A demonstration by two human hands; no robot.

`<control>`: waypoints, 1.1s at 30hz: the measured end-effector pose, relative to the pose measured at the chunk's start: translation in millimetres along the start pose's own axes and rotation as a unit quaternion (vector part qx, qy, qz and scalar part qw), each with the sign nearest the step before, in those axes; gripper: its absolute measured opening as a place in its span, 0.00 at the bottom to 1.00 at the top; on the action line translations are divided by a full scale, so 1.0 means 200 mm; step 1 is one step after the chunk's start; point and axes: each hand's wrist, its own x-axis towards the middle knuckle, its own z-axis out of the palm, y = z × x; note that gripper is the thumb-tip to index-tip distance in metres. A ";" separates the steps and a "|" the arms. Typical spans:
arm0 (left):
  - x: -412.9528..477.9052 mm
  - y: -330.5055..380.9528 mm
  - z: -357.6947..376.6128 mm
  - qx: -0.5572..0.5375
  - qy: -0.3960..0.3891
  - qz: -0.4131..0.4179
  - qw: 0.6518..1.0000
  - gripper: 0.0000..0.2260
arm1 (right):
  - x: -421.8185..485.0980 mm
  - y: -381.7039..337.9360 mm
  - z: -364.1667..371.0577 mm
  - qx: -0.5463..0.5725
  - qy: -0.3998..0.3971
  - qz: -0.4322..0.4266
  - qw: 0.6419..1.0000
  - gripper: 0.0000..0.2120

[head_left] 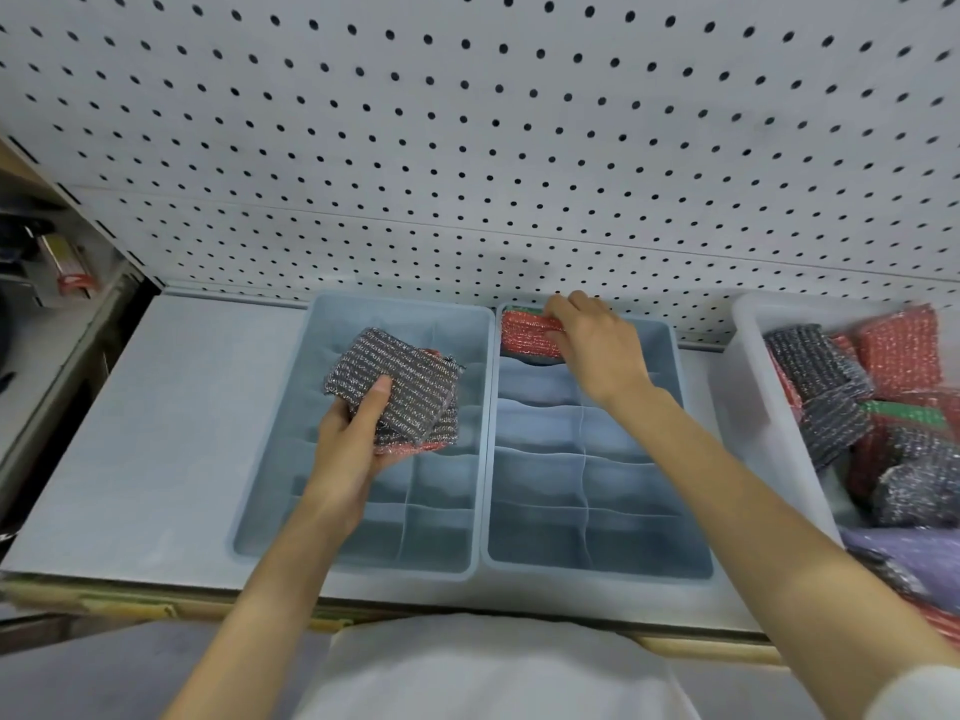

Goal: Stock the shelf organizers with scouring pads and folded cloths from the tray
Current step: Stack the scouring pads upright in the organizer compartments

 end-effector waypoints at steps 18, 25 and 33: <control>0.00 -0.01 0.06 0.019 -0.017 -0.014 1.000 0.14 | -0.04 0.11 0.18 0.029 0.112 -0.050 0.992 0.07; -0.02 -0.01 0.12 0.028 -0.044 -0.010 0.999 0.12 | -0.11 -0.06 -0.05 0.372 0.100 0.164 0.908 0.08; -0.08 -0.01 0.22 0.090 -0.114 0.032 0.989 0.10 | -0.27 -0.34 -0.17 0.530 -0.104 0.153 0.828 0.12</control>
